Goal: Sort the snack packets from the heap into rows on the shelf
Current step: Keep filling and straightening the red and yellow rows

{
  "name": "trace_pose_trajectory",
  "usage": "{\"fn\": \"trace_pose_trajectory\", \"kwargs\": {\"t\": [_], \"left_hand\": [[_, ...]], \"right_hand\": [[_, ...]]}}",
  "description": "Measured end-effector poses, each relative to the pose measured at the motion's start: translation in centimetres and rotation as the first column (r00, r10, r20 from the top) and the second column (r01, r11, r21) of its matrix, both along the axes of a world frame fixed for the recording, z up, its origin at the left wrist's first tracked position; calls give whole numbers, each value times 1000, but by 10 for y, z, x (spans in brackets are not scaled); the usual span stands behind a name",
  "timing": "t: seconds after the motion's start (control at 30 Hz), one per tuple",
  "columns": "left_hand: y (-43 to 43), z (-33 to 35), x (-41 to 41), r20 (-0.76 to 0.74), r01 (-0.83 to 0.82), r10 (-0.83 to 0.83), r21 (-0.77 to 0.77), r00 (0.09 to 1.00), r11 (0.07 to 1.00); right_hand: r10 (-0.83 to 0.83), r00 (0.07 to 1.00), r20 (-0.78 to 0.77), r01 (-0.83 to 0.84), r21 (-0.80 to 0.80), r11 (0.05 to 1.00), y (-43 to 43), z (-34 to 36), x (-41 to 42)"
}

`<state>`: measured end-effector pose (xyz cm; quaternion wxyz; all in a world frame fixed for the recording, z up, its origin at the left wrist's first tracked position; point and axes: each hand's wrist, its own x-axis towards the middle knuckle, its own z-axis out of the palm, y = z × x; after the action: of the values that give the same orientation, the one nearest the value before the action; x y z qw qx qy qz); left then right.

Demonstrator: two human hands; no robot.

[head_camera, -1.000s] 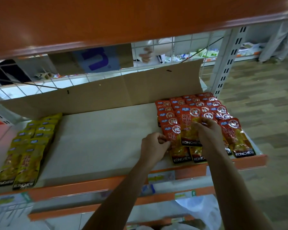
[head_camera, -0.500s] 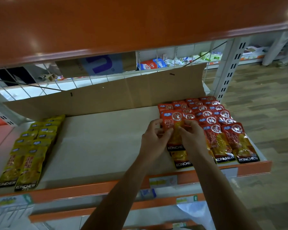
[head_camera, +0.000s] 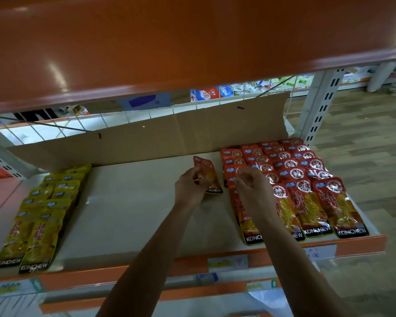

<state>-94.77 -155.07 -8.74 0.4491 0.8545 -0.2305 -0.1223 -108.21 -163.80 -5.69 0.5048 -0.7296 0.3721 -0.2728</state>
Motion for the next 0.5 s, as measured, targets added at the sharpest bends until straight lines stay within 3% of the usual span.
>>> {"fn": "trace_pose_trajectory", "kwargs": {"t": [0.23, 0.5], "left_hand": [[-24, 1, 9, 259, 100, -179, 292, 949, 951], [-42, 7, 18, 346, 52, -246, 485, 905, 873]], "right_hand": [[21, 1000, -23, -23, -62, 998, -5, 2, 4], [45, 992, -122, -65, -169, 984, -6, 4, 8]]}}
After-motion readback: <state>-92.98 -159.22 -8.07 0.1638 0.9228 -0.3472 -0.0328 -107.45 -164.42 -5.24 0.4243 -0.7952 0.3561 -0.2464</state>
